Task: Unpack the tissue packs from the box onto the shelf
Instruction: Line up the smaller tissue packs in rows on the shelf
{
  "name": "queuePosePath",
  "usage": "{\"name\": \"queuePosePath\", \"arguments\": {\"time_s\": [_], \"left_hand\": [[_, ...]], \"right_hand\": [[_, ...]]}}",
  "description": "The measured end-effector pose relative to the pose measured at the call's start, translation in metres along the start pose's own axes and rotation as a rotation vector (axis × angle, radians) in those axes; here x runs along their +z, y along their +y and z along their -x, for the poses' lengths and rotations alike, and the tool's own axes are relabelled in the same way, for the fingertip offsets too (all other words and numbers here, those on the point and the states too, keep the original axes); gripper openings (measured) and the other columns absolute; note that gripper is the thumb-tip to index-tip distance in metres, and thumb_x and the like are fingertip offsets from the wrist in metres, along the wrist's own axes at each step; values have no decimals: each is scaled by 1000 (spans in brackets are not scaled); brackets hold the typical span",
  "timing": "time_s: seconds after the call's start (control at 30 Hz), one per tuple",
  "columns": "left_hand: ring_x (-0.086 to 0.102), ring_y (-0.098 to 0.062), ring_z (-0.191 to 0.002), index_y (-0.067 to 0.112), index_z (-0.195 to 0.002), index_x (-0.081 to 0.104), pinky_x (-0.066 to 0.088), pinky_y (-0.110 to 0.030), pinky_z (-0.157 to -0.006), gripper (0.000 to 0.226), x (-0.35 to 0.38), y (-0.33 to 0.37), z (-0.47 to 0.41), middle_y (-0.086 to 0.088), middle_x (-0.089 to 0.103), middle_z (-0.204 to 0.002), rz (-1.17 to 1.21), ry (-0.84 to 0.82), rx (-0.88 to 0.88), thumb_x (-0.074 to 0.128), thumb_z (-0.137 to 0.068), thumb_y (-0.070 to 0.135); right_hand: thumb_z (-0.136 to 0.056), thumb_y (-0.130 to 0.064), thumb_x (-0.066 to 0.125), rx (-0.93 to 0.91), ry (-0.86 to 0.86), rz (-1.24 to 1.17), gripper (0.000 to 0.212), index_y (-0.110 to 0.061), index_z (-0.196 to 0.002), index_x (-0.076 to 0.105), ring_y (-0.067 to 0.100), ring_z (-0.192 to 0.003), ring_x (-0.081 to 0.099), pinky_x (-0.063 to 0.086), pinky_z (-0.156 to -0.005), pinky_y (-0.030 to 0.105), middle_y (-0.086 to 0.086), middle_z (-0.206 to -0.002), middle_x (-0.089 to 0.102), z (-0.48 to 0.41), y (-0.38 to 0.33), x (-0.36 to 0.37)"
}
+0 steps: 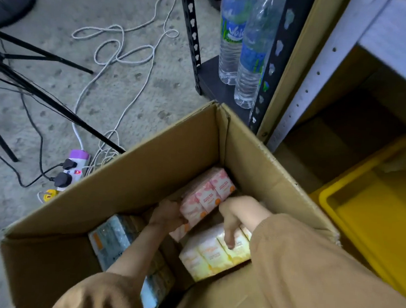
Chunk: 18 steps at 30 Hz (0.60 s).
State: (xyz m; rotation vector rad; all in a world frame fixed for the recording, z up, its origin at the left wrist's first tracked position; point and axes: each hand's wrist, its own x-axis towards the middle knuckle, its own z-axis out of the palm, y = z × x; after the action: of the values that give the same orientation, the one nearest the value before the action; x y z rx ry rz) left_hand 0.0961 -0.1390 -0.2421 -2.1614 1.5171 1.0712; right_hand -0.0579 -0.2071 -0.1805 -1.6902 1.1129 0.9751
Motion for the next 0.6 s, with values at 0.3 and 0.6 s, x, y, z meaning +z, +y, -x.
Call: {"name": "queuePosePath", "arguments": {"time_s": [0.3,0.6], "left_hand": [[58,-31,-116,11,-118,57,49,-38,-92,34,-47,-10,72,-13,60,-125,-247,32,51,45,-89,24],[59,-27,-110,20,-115,60,48,-34,-85,46,-111,-2,168,-5,65,-117,-297,157,133,70,-73,37]], "right_hand": [[-65,-34,81,-150,132,235,49,-14,-53,38,15,-51,37,33,-49,26,-1,-59,39,117,-16,-31],[-61,-48,79,-137,426,211,44,-9,-80,68,17,-74,60,42,-58,23,-3,-73,61,244,-21,-36]]}}
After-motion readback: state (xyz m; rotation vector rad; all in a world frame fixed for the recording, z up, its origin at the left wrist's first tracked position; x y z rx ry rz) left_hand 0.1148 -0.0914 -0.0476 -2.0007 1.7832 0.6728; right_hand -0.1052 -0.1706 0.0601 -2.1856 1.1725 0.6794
